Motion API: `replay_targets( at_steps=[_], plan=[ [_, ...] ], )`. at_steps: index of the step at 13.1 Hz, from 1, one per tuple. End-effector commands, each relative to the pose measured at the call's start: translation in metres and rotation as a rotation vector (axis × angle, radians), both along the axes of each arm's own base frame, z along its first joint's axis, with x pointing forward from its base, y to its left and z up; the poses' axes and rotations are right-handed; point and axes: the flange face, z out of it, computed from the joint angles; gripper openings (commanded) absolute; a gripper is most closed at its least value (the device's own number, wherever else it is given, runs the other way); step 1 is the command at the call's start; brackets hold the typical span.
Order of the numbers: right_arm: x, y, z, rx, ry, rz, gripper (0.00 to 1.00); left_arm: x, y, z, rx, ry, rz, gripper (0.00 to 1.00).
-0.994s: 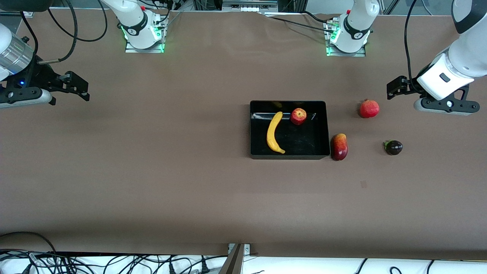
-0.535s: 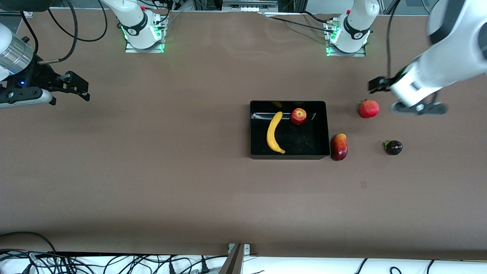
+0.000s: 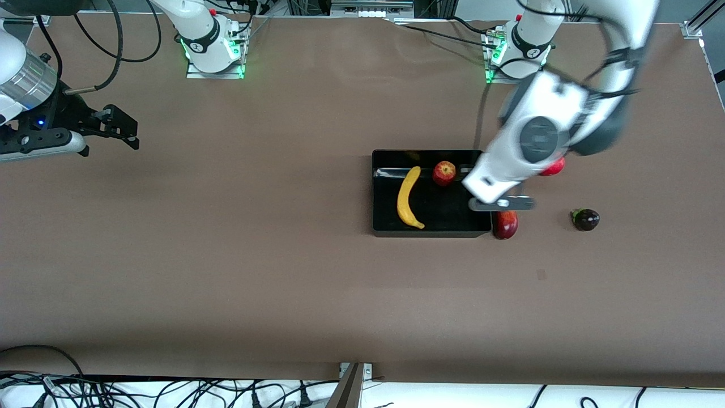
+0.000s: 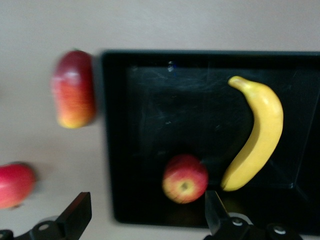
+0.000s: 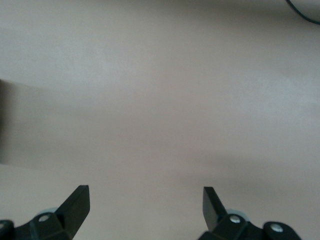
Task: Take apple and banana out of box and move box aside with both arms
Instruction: 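Lower the left gripper onto the red apple in the tray and grasp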
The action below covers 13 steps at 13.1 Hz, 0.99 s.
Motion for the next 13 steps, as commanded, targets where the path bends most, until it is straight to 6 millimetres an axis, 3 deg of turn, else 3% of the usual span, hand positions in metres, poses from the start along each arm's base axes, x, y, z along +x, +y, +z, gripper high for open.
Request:
replay_targets(
  at_steps=[1, 5, 8, 9, 10, 11, 13],
  plan=[
    [-0.001, 0.002, 0.005, 0.004, -0.006, -0.004, 1.0, -0.045, -0.014, -0.052, 0.017, -0.085, -0.019, 1.0],
    [-0.001, 0.002, 0.006, 0.004, -0.007, -0.004, 1.0, -0.075, -0.008, -0.107, -0.02, -0.154, -0.078, 1.0],
    [-0.001, 0.002, 0.006, 0.004, -0.007, -0.003, 1.0, -0.079, -0.009, -0.128, -0.027, -0.139, -0.081, 1.0],
    [-0.001, 0.002, 0.006, 0.004, -0.007, -0.003, 1.0, -0.08, -0.007, -0.133, -0.024, -0.129, -0.08, 0.67],
    [-0.001, 0.002, 0.006, 0.004, -0.007, -0.003, 1.0, -0.081, -0.008, -0.139, -0.021, -0.119, -0.081, 0.47],
    [-0.001, 0.002, 0.006, 0.004, -0.007, -0.003, 1.0, -0.081, -0.008, -0.139, -0.021, -0.117, -0.081, 0.33],
    [-0.001, 0.003, 0.006, 0.004, -0.007, -0.001, 1.0, -0.074, -0.009, -0.125, -0.026, -0.137, -0.092, 0.24]
  ],
)
